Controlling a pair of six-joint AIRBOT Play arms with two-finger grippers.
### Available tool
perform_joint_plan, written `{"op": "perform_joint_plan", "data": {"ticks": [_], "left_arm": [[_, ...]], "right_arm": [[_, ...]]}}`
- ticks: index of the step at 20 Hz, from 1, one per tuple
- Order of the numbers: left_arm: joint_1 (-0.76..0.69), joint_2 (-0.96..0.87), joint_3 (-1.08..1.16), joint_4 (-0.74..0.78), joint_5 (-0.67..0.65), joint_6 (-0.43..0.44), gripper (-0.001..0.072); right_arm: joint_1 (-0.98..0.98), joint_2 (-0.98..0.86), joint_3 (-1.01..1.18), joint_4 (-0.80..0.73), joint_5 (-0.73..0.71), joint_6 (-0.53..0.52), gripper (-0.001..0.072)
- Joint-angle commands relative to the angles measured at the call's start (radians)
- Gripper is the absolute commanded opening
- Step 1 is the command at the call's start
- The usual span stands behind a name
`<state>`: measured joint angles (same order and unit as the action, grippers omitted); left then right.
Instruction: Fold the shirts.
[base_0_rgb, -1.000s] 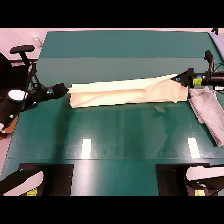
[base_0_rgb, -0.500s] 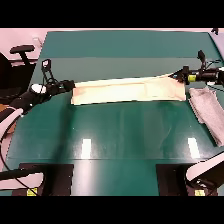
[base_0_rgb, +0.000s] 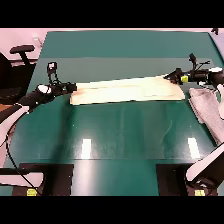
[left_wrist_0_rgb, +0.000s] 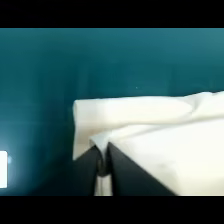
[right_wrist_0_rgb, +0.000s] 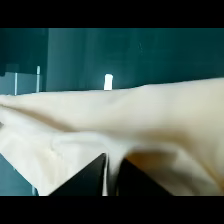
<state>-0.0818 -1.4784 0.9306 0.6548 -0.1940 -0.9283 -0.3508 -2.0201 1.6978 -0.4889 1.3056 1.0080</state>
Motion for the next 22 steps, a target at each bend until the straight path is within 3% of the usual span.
{"op": "perform_joint_plan", "data": {"ticks": [1, 5, 11, 12, 13, 15, 16, 18, 22], "left_arm": [[0.000, -0.003, 0.004, -0.002, 0.009, 0.022, 0.0439], [0.021, 0.004, 0.046, 0.031, -0.010, 0.040, 0.0428], [0.166, 0.111, 0.091, 0.047, -0.216, 0.037, 0.0408], [0.171, 0.144, 0.091, 0.048, -0.247, 0.037, 0.0163], [0.164, 0.167, 0.092, 0.043, -0.297, 0.051, 0.0027], [0.101, 0.171, 0.122, 0.046, -0.439, 0.043, 0.0024], [0.044, 0.164, 0.131, 0.045, -0.468, 0.033, 0.0024], [-0.083, 0.117, 0.169, 0.046, -0.449, -0.041, 0.0024], [-0.240, -0.091, 0.340, 0.048, -0.476, -0.270, 0.0024]], "right_arm": [[0.006, -0.012, 0.011, 0.001, 0.002, -0.006, 0.0397], [-0.043, 0.015, 0.011, 0.001, 0.030, -0.006, 0.0401], [-0.209, 0.124, 0.011, -0.002, 0.124, -0.003, 0.0406], [-0.231, 0.134, 0.010, -0.003, 0.145, -0.002, 0.0407], [-0.249, 0.140, 0.010, -0.011, 0.160, 0.013, 0.0415], [-0.261, 0.139, 0.010, -0.043, 0.157, 0.051, 0.0679], [-0.259, 0.138, 0.010, -0.077, 0.144, 0.058, 0.0703], [-0.246, 0.137, 0.010, -0.124, 0.107, 0.056, 0.0703], [-0.214, 0.121, 0.010, -0.159, 0.063, 0.058, 0.0703]]}}
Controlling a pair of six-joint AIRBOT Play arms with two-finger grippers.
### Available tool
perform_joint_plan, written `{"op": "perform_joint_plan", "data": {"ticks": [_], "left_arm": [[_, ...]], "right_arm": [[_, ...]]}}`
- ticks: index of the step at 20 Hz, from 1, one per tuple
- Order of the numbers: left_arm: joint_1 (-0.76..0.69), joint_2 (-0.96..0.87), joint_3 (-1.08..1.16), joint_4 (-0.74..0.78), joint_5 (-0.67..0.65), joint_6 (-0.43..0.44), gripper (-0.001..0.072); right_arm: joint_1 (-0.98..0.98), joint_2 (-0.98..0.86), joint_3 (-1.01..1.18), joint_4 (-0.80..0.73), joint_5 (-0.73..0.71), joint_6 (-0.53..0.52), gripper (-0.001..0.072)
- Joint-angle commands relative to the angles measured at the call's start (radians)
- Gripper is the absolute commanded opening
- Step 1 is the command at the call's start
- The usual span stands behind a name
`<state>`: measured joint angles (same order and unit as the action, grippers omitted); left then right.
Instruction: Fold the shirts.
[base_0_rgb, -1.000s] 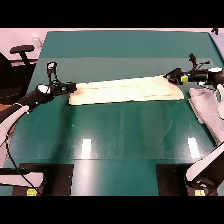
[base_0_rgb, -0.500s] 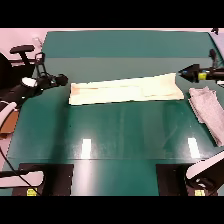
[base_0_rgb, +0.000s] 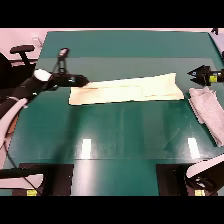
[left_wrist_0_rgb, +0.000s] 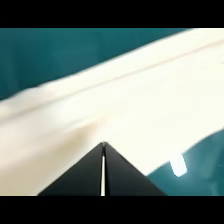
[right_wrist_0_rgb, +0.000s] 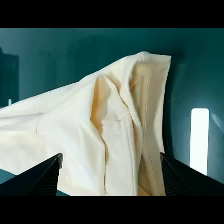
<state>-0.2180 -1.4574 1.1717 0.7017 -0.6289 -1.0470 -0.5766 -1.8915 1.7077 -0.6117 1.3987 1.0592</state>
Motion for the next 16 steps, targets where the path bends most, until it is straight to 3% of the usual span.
{"op": "perform_joint_plan", "data": {"ticks": [1, 5, 9, 16], "left_arm": [[-0.129, -0.166, 0.147, 0.000, -0.044, -0.207, 0.0024], [-0.227, -0.322, 0.313, 0.008, -0.159, -0.335, 0.0023], [-0.286, -0.396, 0.360, 0.035, -0.142, -0.463, 0.0023], [-0.309, -0.425, 0.364, 0.063, -0.137, -0.531, 0.0023]], "right_arm": [[0.016, -0.017, 0.000, -0.035, -0.032, 0.006, 0.0703], [0.021, -0.049, 0.001, -0.037, -0.028, 0.006, 0.0702], [0.014, -0.056, 0.001, -0.046, -0.030, -0.017, 0.0703], [0.025, -0.063, 0.001, -0.046, -0.012, -0.060, 0.0702]]}}
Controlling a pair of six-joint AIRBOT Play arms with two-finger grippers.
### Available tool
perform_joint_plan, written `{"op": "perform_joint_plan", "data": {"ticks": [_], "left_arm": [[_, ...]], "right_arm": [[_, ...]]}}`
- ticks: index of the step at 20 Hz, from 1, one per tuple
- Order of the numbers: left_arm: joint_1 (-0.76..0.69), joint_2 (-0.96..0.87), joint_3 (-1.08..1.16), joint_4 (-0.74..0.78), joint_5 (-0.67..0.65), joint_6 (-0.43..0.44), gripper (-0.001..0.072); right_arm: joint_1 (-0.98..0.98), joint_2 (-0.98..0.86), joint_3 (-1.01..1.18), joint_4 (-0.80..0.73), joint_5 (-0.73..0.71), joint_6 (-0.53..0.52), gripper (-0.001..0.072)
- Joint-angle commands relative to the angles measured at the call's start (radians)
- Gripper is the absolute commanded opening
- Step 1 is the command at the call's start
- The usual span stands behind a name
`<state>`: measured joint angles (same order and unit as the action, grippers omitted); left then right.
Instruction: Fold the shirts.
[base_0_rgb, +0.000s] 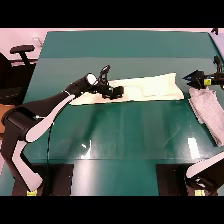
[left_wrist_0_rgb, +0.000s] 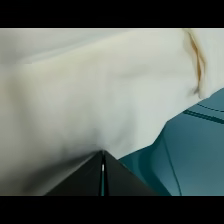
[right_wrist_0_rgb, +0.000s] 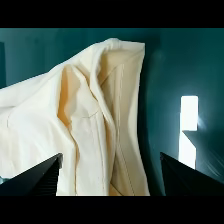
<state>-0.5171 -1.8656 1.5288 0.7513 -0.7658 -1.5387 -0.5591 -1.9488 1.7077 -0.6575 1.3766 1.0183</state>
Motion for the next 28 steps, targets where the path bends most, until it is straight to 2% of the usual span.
{"op": "perform_joint_plan", "data": {"ticks": [1, 3, 6, 8, 18, 28], "left_arm": [[-0.010, -0.023, 0.006, 0.020, 0.001, -0.056, 0.0023], [-0.010, -0.029, 0.006, 0.025, 0.005, -0.061, 0.0023], [-0.010, -0.029, 0.009, 0.028, 0.003, -0.060, 0.0023], [-0.010, -0.029, 0.009, 0.027, 0.008, -0.060, 0.0023], [-0.010, -0.029, 0.009, 0.027, 0.021, -0.058, 0.0024], [-0.010, -0.029, 0.009, 0.027, 0.017, -0.058, 0.0025]], "right_arm": [[0.016, -0.018, 0.014, -0.002, 0.026, -0.020, 0.0702], [0.034, -0.066, 0.071, 0.000, 0.061, -0.021, 0.0702], [0.057, -0.100, 0.117, -0.010, 0.030, -0.013, 0.0701], [0.060, -0.117, 0.139, -0.074, 0.031, 0.011, 0.0701], [0.064, -0.211, 0.139, 0.064, 0.133, -0.013, 0.0702], [0.167, -0.212, 0.139, 0.063, 0.163, -0.051, 0.0702]]}}
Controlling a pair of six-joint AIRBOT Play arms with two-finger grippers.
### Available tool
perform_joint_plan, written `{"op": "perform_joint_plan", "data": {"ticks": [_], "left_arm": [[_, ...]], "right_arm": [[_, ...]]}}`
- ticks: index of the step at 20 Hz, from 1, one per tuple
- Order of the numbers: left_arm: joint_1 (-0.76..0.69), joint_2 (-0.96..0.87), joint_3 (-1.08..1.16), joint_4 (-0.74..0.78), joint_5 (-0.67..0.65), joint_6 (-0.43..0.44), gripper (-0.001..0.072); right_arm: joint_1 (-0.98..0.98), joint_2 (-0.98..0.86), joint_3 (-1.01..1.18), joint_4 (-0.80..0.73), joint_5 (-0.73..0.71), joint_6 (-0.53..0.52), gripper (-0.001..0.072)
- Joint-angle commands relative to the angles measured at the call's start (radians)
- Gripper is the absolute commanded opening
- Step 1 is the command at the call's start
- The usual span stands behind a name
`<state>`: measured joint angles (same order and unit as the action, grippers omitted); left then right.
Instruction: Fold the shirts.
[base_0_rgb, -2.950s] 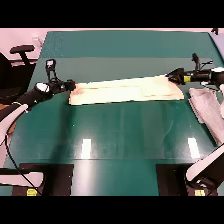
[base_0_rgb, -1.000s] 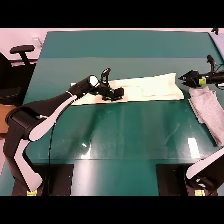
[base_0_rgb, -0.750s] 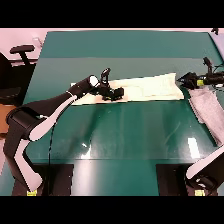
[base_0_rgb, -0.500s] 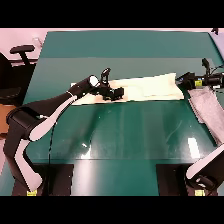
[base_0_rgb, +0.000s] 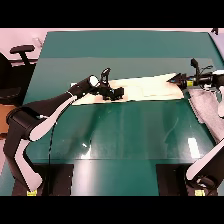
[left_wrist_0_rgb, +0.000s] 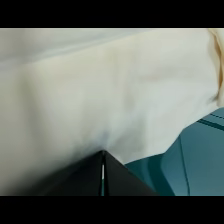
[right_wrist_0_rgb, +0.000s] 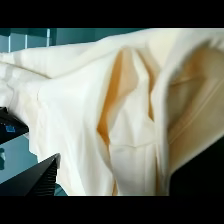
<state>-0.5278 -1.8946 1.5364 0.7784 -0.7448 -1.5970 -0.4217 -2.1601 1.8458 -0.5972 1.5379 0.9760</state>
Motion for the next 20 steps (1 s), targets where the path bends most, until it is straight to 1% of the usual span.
{"op": "perform_joint_plan", "data": {"ticks": [1, 3, 4, 5, 6, 10, 13, 17, 20], "left_arm": [[0.001, 0.000, 0.001, 0.000, -0.008, 0.000, 0.0025], [0.001, 0.000, 0.001, 0.000, -0.010, 0.000, 0.0025], [0.001, 0.000, 0.001, 0.000, -0.010, 0.000, 0.0025], [0.001, 0.000, 0.001, 0.000, -0.011, 0.000, 0.0025], [0.001, 0.000, 0.001, 0.000, -0.013, 0.000, 0.0025], [0.001, 0.000, 0.001, -0.002, -0.033, 0.000, 0.0025], [0.001, 0.000, 0.001, -0.001, -0.033, 0.001, 0.0025], [0.001, 0.000, 0.001, -0.001, -0.032, 0.000, 0.0025], [0.001, 0.000, 0.001, -0.001, -0.032, 0.000, 0.0025]], "right_arm": [[0.035, -0.001, 0.001, 0.002, -0.007, -0.009, 0.0700], [0.040, -0.001, 0.001, 0.003, -0.013, -0.008, 0.0683], [0.040, -0.001, 0.001, 0.004, -0.013, -0.008, 0.0580], [0.040, 0.000, 0.001, 0.005, -0.011, -0.010, 0.0312], [0.040, 0.003, 0.001, 0.011, -0.008, -0.018, 0.0013], [0.026, 0.055, 0.001, 0.142, 0.015, -0.043, 0.0019], [0.041, 0.131, 0.001, 0.166, 0.056, -0.042, 0.0019], [0.120, 0.246, 0.002, 0.223, 0.050, -0.027, 0.0018], [0.224, 0.320, 0.002, 0.240, 0.052, 0.011, 0.0019]]}}
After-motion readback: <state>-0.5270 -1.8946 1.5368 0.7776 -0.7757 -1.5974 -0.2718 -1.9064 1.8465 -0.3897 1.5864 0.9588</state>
